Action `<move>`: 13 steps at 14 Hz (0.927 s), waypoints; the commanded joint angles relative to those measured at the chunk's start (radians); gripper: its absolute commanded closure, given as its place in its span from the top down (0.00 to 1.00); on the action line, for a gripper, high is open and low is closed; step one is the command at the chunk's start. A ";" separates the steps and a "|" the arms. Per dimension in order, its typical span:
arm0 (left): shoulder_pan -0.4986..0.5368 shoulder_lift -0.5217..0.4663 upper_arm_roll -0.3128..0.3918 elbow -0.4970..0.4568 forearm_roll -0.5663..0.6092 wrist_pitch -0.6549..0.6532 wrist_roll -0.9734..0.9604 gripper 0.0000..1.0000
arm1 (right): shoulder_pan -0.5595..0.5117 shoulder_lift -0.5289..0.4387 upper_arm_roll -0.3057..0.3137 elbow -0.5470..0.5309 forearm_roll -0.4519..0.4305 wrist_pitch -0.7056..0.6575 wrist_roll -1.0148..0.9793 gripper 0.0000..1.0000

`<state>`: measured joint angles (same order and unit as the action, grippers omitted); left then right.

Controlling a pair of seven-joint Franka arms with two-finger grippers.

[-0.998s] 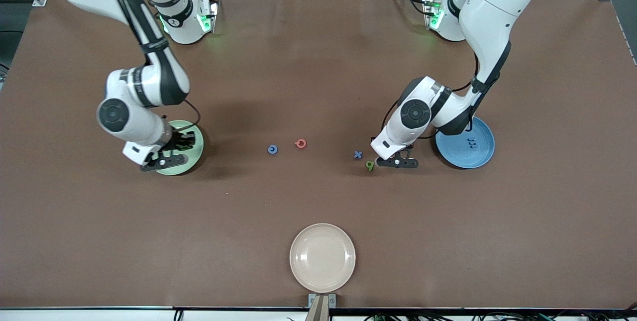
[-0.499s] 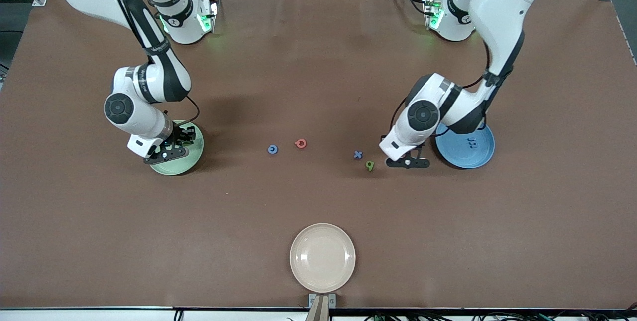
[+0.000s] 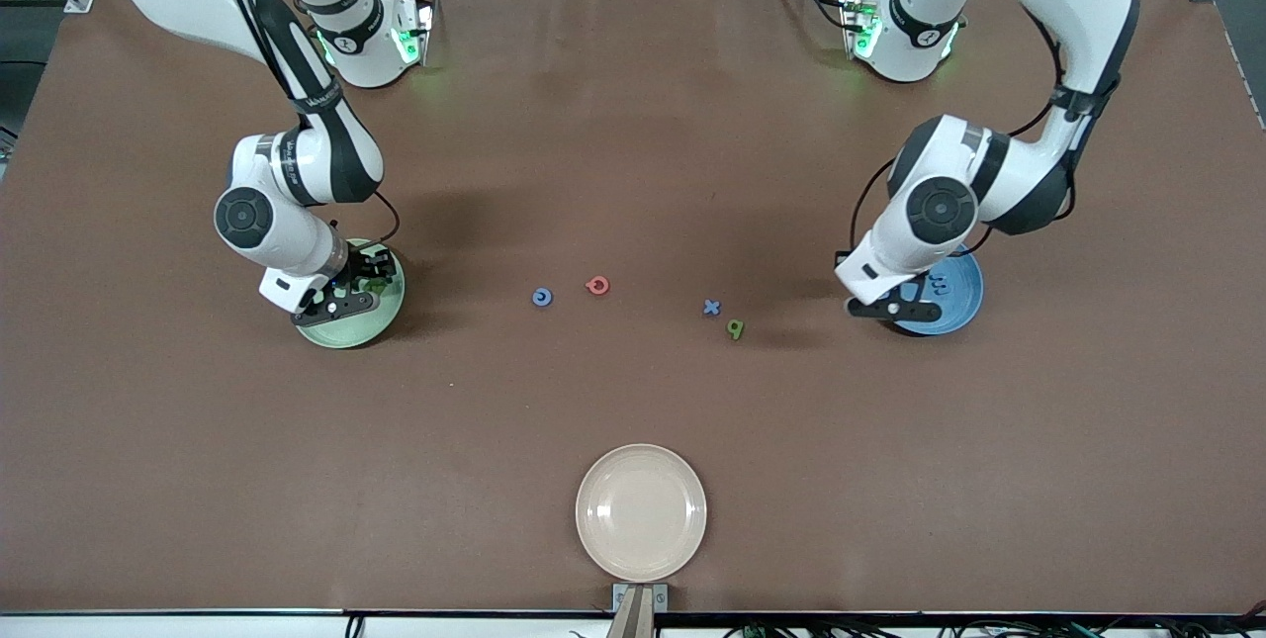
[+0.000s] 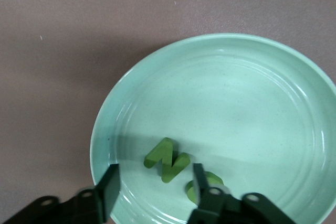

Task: Sort upper and lower case letters into plates
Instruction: 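Grasp the blue c with the right gripper while the left gripper releases u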

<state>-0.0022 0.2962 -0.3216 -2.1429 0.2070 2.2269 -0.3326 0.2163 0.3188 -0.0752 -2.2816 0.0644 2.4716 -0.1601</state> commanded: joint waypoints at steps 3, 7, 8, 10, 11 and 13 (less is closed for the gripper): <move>0.143 -0.095 -0.007 -0.190 0.032 0.131 0.184 0.06 | 0.035 -0.040 0.015 0.065 0.001 -0.143 0.161 1.00; 0.226 -0.062 -0.007 -0.212 0.127 0.186 0.211 0.06 | 0.179 -0.032 0.015 0.099 0.005 -0.137 0.461 1.00; 0.228 -0.048 -0.007 -0.216 0.129 0.198 0.211 0.06 | 0.219 -0.024 0.017 0.126 0.005 -0.135 0.559 1.00; 0.244 -0.037 -0.007 -0.219 0.130 0.204 0.213 0.06 | 0.302 0.017 0.015 0.186 0.005 -0.132 0.712 1.00; 0.245 -0.025 -0.007 -0.219 0.137 0.207 0.213 0.06 | 0.328 0.046 0.015 0.223 0.006 -0.126 0.758 1.00; 0.245 0.001 -0.007 -0.218 0.143 0.252 0.211 0.06 | 0.379 0.088 0.015 0.247 0.021 -0.062 0.848 0.99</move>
<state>0.2282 0.2764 -0.3201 -2.3564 0.3268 2.4348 -0.1238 0.5584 0.3400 -0.0512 -2.0842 0.0715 2.3642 0.6114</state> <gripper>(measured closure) 0.727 0.000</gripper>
